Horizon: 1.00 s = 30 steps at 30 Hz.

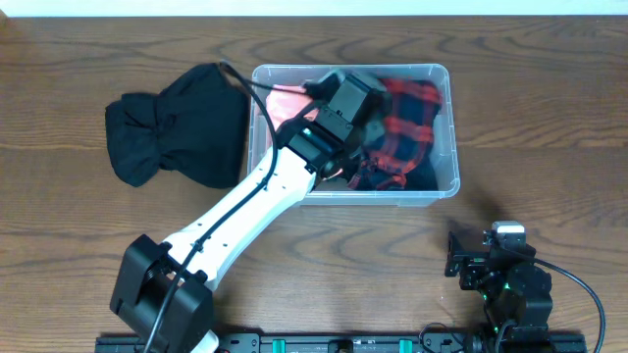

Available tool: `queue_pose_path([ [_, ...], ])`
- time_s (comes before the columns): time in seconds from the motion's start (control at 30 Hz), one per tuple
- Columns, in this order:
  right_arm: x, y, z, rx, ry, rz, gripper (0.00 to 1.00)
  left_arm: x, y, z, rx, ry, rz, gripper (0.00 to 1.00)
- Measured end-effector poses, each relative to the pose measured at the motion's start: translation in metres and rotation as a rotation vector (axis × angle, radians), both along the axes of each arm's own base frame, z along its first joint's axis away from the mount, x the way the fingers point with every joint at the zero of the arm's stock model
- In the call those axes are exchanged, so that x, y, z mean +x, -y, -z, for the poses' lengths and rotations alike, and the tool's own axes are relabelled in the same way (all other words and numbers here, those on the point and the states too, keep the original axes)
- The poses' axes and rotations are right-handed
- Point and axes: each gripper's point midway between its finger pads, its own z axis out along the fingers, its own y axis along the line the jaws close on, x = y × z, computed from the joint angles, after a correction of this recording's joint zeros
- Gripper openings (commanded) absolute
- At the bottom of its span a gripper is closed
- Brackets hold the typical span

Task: Pack container
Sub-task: 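Push the plaid shirt down into the bin with the left gripper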

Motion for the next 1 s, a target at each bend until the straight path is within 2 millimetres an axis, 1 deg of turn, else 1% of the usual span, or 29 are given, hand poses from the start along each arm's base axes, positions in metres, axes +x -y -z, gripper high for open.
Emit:
queue_pose_path([
  [0.03, 0.000, 0.000, 0.000, 0.000, 0.001, 0.000, 0.99, -0.005, -0.012, 0.008, 0.050, -0.033, -0.021, 0.06],
  [0.07, 0.000, 0.000, 0.000, 0.000, 0.000, 0.000, 0.99, -0.011, -0.024, 0.016, 0.104, -0.065, -0.041, 0.12],
  [0.1, 0.000, 0.000, 0.000, 0.000, 0.000, 0.000, 0.99, -0.015, -0.034, 0.022, 0.150, -0.084, -0.058, 0.25],
  [0.13, 0.000, 0.000, 0.000, 0.000, 0.000, 0.000, 0.99, -0.018, -0.044, 0.027, 0.193, -0.095, -0.069, 0.34],
  [0.2, 0.000, 0.000, 0.000, 0.000, 0.000, 0.000, 0.99, -0.023, -0.063, 0.036, 0.268, -0.122, -0.083, 0.45],
  [0.23, 0.000, 0.000, 0.000, 0.000, 0.000, 0.000, 0.99, -0.024, -0.069, 0.040, 0.301, -0.130, -0.075, 0.52],
  [0.3, 0.000, 0.000, 0.000, 0.000, 0.000, 0.000, 0.99, -0.026, -0.082, 0.044, 0.362, -0.140, -0.048, 0.61],
  [0.33, 0.000, 0.000, 0.000, 0.000, 0.000, 0.000, 0.99, -0.025, -0.087, 0.045, 0.388, -0.137, -0.022, 0.67],
  [0.4, 0.000, 0.000, 0.000, 0.000, 0.000, 0.000, 0.99, -0.023, -0.092, 0.044, 0.430, -0.123, 0.029, 0.76],
  [0.5, 0.000, 0.000, 0.000, 0.000, 0.000, 0.000, 0.99, -0.021, -0.094, 0.042, 0.496, -0.092, 0.132, 0.80],
  [0.57, 0.000, 0.000, 0.000, 0.000, 0.000, 0.000, 0.99, -0.018, -0.092, 0.034, 0.507, -0.050, 0.180, 0.84],
  [0.6, 0.000, 0.000, 0.000, 0.000, 0.000, 0.000, 0.99, -0.015, -0.089, 0.026, 0.506, -0.014, 0.202, 0.84],
  [0.7, 0.000, 0.000, 0.000, 0.000, 0.000, 0.000, 0.99, -0.004, -0.082, -0.005, 0.489, 0.118, 0.247, 0.84],
  [0.73, 0.000, 0.000, 0.000, 0.000, 0.000, 0.000, 0.99, -0.001, -0.080, -0.017, 0.484, 0.163, 0.260, 0.80],
  [0.77, 0.000, 0.000, 0.000, 0.000, 0.000, 0.000, 0.99, 0.000, -0.079, -0.027, 0.479, 0.201, 0.269, 0.74],
  [0.83, 0.000, 0.000, 0.000, 0.000, 0.000, 0.000, 0.99, 0.001, -0.079, -0.041, 0.484, 0.245, 0.289, 0.57],
  [0.87, 0.000, 0.000, 0.000, 0.000, 0.000, 0.000, 0.99, 0.001, -0.079, -0.044, 0.492, 0.256, 0.303, 0.47],
  [0.9, 0.000, 0.000, 0.000, 0.000, 0.000, 0.000, 0.99, 0.001, -0.080, -0.043, 0.502, 0.257, 0.313, 0.40],
  [0.97, 0.000, 0.000, 0.000, 0.000, 0.000, 0.000, 0.99, 0.002, -0.081, -0.030, 0.543, 0.230, 0.352, 0.25],
  [1.0, 0.000, 0.000, 0.000, 0.000, 0.000, 0.000, 0.99, 0.002, -0.082, -0.022, 0.558, 0.210, 0.365, 0.21],
])
